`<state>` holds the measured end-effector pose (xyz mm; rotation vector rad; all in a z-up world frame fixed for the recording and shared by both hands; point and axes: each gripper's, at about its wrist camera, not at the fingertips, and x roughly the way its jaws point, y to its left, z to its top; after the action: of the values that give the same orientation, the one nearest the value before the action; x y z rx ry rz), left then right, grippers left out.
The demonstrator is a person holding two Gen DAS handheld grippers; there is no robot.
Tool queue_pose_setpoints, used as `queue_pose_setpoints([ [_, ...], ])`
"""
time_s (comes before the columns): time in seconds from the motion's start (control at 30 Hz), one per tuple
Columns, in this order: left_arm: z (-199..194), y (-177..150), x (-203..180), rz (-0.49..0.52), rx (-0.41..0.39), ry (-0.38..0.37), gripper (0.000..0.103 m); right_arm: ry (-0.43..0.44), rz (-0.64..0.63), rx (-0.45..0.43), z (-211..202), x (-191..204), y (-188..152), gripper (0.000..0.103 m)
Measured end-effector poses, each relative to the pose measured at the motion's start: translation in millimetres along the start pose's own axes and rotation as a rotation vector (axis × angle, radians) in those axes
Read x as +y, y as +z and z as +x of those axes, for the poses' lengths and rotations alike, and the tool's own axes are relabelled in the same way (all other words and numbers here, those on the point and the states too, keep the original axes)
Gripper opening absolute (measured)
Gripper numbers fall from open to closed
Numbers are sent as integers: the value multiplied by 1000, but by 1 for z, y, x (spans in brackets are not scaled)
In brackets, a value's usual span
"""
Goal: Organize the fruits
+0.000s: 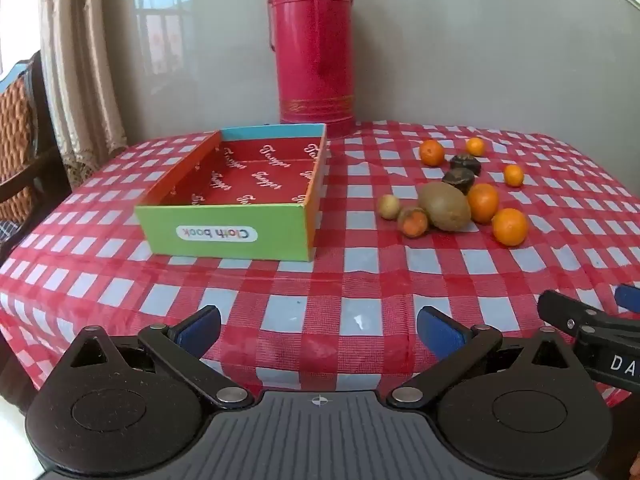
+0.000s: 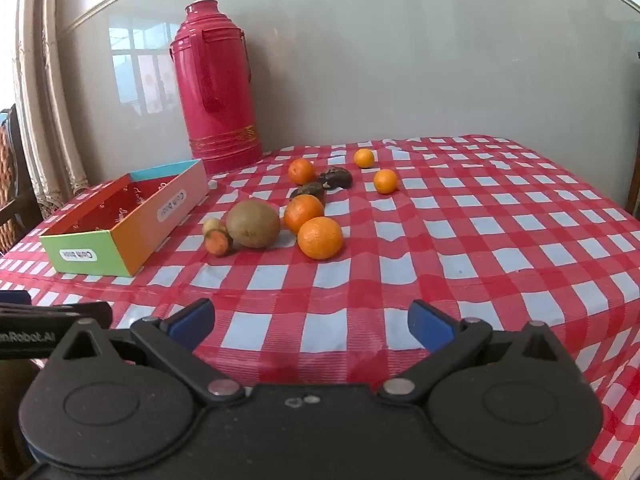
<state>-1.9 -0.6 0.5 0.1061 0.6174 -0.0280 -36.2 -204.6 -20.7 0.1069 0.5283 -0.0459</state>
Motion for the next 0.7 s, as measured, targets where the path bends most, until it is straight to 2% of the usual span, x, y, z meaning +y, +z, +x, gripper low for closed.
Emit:
queue_pose_setpoints([
  [0.17, 1, 2, 11, -44, 32, -19, 103, -1, -2, -18, -4, 2, -3, 98],
  [0.33, 0, 3, 7, -36, 23, 6, 103, 6, 26, -11, -1, -5, 0, 98],
  [0.7, 1, 3, 6, -44, 21, 9, 103, 2, 15, -14, 1, -1, -2, 98],
])
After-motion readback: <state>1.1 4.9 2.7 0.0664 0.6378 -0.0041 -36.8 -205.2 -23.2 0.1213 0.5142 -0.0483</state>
